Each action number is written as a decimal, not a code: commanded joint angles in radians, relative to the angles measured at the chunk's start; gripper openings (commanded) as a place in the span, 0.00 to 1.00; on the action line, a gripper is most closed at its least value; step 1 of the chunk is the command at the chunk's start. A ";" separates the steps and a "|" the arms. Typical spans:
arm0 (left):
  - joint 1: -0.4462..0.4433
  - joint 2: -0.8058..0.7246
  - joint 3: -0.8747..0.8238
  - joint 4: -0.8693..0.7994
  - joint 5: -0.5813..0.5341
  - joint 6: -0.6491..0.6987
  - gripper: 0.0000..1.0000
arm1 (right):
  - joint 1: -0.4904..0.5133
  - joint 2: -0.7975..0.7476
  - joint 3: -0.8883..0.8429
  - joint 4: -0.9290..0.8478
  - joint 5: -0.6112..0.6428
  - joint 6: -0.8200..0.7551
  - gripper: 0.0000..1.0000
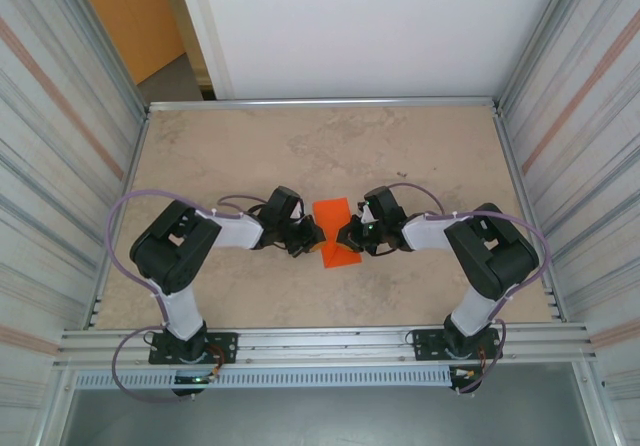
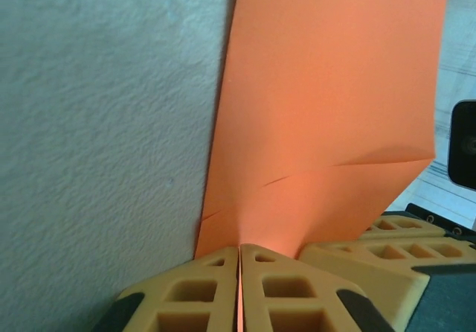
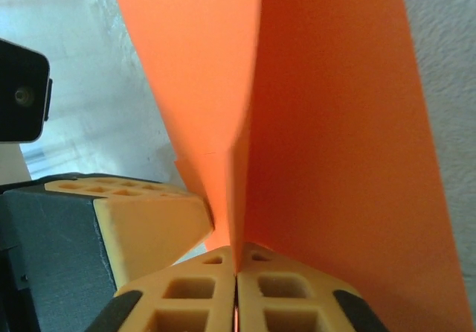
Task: Fold a paper plane with a square sheet of paper (pick it up from the middle)
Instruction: Pick up the paper from the center of the table.
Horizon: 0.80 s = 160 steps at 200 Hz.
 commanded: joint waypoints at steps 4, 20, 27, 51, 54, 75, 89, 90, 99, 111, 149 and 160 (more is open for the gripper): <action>0.025 -0.087 -0.038 -0.045 -0.037 0.013 0.16 | -0.003 -0.030 0.016 0.008 0.025 -0.044 0.04; 0.044 -0.155 -0.070 -0.036 -0.055 0.025 0.22 | -0.012 -0.071 0.014 0.034 0.024 -0.058 0.03; 0.054 -0.191 -0.086 -0.030 -0.060 0.030 0.24 | -0.016 -0.097 0.013 0.048 0.019 -0.068 0.03; 0.084 -0.323 -0.143 -0.003 -0.068 0.038 0.39 | -0.025 -0.181 0.005 0.092 -0.005 -0.089 0.02; 0.087 -0.341 -0.150 0.003 -0.068 0.038 0.41 | -0.026 -0.192 0.002 0.102 -0.010 -0.089 0.02; 0.101 -0.458 -0.201 0.055 -0.060 0.041 0.59 | -0.026 -0.268 0.005 0.143 -0.032 -0.078 0.02; 0.102 -0.532 -0.229 0.096 -0.051 0.041 0.72 | -0.027 -0.306 0.006 0.188 -0.055 -0.054 0.02; 0.102 -0.537 -0.230 0.100 -0.051 0.041 0.73 | -0.027 -0.310 0.008 0.192 -0.057 -0.053 0.02; 0.102 -0.576 -0.247 0.147 -0.037 0.034 0.80 | -0.027 -0.326 0.007 0.225 -0.074 -0.028 0.02; 0.102 -0.624 -0.270 0.209 -0.024 0.013 0.85 | -0.024 -0.340 0.004 0.274 -0.098 0.009 0.03; 0.103 -0.681 -0.273 0.282 0.027 -0.027 0.88 | -0.006 -0.353 0.016 0.401 -0.165 0.098 0.03; 0.101 -0.683 -0.274 0.317 0.044 -0.040 0.87 | 0.002 -0.352 0.026 0.412 -0.177 0.116 0.04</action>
